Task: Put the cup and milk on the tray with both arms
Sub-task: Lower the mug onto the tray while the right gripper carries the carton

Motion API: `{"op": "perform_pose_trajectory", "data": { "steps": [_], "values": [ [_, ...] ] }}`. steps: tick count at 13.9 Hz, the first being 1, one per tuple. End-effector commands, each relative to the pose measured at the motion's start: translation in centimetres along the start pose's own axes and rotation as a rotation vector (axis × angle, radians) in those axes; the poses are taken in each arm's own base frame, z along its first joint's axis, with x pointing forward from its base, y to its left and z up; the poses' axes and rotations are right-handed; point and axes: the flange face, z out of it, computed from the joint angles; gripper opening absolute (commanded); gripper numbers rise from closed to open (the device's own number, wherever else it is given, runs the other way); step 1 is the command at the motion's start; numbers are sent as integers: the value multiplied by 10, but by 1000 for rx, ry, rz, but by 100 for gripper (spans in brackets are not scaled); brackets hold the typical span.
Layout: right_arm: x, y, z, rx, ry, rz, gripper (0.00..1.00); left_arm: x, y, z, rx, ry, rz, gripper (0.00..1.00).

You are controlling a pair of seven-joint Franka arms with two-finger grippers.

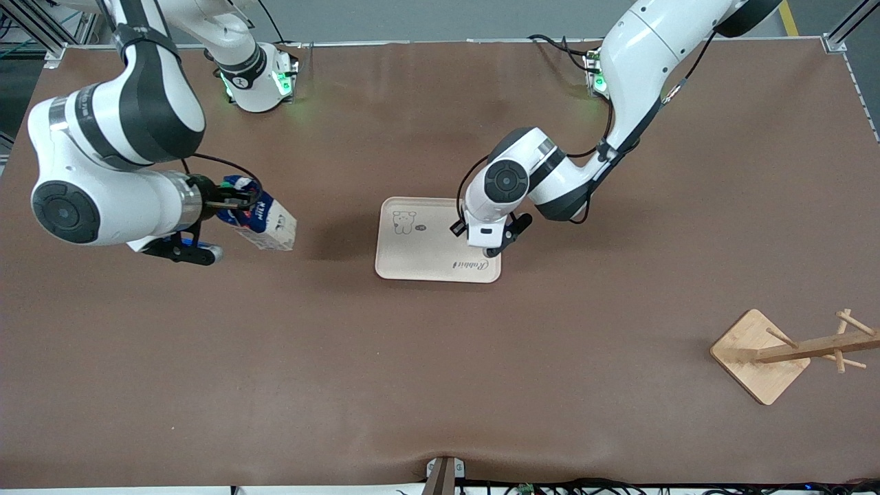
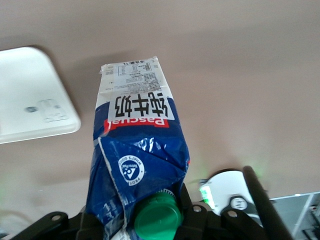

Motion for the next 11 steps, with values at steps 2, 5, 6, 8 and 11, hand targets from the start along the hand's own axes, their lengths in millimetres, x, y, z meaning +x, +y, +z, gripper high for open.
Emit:
{"op": "perform_pose_trajectory", "data": {
  "steps": [2, 5, 6, 8, 11],
  "values": [
    [7, -31, 0, 54, -25, 40, 0, 10, 10, 4, 12, 24, -26, 3],
    [3, -58, 2, 47, -20, 55, 0, 12, 16, -4, -5, 24, -32, 28],
    [2, -65, 6, 47, -21, 55, 0, 12, 16, -4, -5, 23, -32, 35],
    [1, -73, 10, 44, -19, 74, 0, 13, 19, -9, -15, 24, -34, 37],
    [-4, -99, 15, 92, -15, 81, 0, 12, 20, -14, -24, 26, -34, 59]
  ]
}}
